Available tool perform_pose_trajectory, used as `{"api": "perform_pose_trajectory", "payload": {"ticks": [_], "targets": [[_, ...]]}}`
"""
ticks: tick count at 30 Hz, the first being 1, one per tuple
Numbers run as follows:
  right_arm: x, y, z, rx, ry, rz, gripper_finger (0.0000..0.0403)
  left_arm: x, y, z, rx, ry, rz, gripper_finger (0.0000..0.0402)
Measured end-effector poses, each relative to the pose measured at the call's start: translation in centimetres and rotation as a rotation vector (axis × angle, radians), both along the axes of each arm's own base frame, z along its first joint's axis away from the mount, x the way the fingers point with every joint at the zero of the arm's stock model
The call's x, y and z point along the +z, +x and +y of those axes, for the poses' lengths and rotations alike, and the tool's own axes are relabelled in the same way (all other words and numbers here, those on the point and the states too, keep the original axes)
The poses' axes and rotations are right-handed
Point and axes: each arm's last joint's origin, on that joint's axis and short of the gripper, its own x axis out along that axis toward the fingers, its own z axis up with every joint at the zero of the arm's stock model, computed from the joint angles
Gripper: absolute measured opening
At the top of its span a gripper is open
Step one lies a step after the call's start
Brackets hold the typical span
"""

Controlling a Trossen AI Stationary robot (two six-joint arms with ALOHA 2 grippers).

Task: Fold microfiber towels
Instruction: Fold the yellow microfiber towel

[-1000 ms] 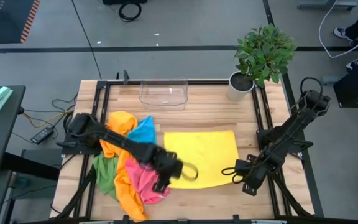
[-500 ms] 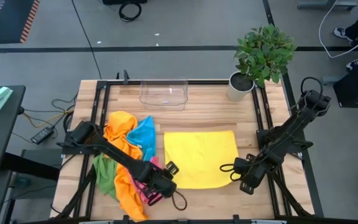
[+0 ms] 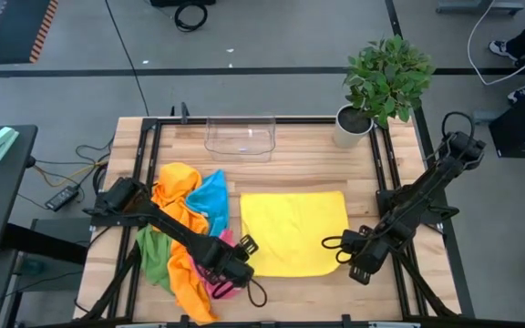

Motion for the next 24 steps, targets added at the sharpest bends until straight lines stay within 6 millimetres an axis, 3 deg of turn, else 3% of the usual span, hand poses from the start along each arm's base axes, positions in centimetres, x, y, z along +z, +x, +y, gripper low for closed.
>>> {"api": "perform_pose_trajectory", "payload": {"ticks": [7,11,17,24], "targets": [[0.0,0.5,-0.5,-0.008,-0.001,-0.003,0.0010,0.1,0.6,0.6,-0.009,0.004,-0.026,0.0129],[0.0,0.7,-0.6,-0.013,0.003,-0.001,0.0010,0.2,0.9,0.2,-0.067,-0.044,-0.037,0.0128],[0.0,0.6,-0.6,-0.010,0.005,0.000,0.0010,-1.4,0.4,-0.1,-0.084,-0.072,-0.038,0.0126],[0.0,0.6,-0.6,0.000,0.007,0.002,0.0010,-1.1,0.8,-0.7,-0.067,-0.121,-0.103,0.0121]]}}
